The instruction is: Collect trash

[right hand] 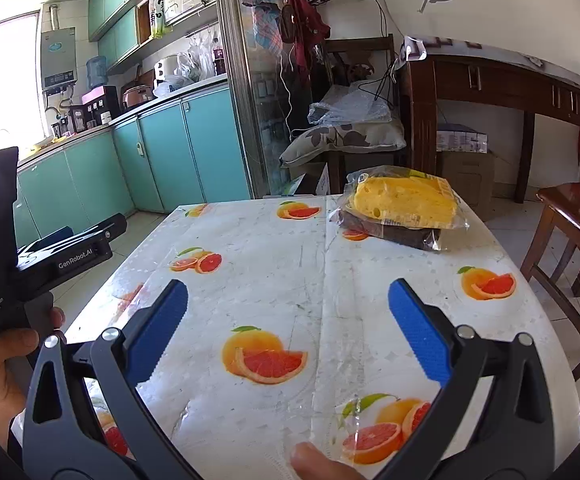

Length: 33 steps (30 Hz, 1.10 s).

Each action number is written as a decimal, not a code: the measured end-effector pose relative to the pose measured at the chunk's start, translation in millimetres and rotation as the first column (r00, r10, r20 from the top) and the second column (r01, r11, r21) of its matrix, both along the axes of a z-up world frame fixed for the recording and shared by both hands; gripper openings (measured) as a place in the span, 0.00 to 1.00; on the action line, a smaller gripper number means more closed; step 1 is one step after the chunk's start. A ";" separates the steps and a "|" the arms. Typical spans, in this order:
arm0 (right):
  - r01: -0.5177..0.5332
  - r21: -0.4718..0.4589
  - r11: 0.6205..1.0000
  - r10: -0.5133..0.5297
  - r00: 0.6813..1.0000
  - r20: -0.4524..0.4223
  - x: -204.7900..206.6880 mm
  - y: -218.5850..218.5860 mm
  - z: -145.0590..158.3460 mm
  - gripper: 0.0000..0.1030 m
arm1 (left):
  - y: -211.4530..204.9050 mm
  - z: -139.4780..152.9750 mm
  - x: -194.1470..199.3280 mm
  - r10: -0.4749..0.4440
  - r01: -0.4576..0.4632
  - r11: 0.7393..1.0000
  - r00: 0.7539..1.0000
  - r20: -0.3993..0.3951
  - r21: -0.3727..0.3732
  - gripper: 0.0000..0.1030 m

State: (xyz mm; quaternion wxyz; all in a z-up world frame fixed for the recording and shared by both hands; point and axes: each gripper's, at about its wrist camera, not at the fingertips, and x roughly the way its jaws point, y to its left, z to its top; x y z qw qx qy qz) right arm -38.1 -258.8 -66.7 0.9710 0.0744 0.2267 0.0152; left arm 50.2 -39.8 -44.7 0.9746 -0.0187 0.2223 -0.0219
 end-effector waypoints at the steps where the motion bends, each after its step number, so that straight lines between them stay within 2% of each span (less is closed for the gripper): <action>1: -0.002 0.002 1.000 0.002 1.000 -0.002 0.2 0.1 -0.3 0.96 | -0.2 -0.1 0.2 -0.003 0.003 1.000 1.000 -0.002 0.000 0.93; 13: -0.016 0.007 1.000 0.016 1.000 -0.008 -0.1 2.2 -1.2 0.96 | 2.7 -1.8 2.2 -0.004 0.004 1.000 1.000 -0.025 -0.030 0.93; 33: -0.024 0.002 1.000 0.025 1.000 -0.019 1.5 4.6 -5.8 0.96 | 3.4 -1.8 1.6 -0.004 0.003 1.000 1.000 -0.024 -0.029 0.93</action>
